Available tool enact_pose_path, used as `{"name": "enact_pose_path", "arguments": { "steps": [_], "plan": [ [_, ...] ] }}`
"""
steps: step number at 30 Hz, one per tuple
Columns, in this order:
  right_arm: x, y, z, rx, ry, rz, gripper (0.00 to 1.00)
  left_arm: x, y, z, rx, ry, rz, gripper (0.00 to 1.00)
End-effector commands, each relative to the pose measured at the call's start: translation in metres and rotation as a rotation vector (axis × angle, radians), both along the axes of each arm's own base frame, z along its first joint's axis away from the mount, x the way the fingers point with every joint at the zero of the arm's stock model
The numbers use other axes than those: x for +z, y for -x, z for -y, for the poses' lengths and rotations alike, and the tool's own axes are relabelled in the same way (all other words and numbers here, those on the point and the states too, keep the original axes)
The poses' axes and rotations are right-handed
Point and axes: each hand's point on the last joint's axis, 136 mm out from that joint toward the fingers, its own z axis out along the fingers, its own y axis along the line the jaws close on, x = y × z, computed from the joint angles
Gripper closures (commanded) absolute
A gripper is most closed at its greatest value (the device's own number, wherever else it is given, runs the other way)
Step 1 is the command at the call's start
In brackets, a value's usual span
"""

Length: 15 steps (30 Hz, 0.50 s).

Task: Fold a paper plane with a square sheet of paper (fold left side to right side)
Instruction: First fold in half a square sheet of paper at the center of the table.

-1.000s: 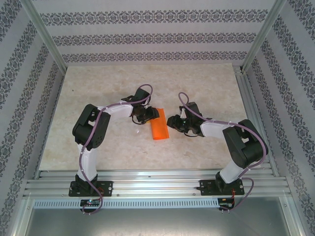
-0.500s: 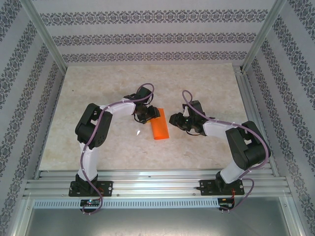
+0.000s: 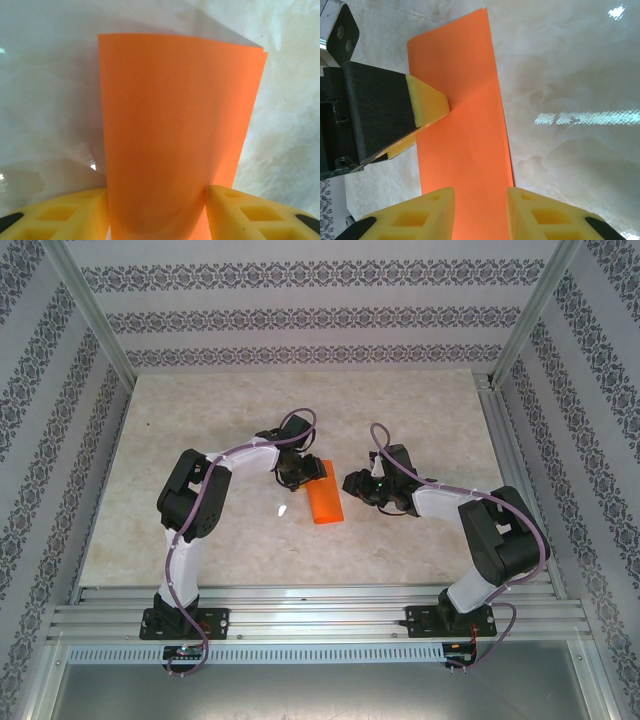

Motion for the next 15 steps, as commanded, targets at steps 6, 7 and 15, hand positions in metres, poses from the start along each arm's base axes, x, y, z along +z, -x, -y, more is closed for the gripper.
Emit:
{"name": "enact_pose_path", "arguments": {
  "steps": [6, 7, 15],
  "plan": [
    [0.006, -0.001, -0.004, 0.016, -0.02, 0.023, 0.68, -0.049, 0.013, 0.007, -0.055, -0.077, -0.035, 0.46],
    [0.006, -0.001, -0.005, 0.02, -0.021, 0.024, 0.68, -0.048, 0.013, 0.006, -0.058, -0.082, -0.033, 0.46],
    [0.005, 0.002, -0.019, 0.044, -0.042, 0.012, 0.71, -0.053, 0.016, 0.008, -0.073, -0.094, -0.038, 0.46]
  ]
}}
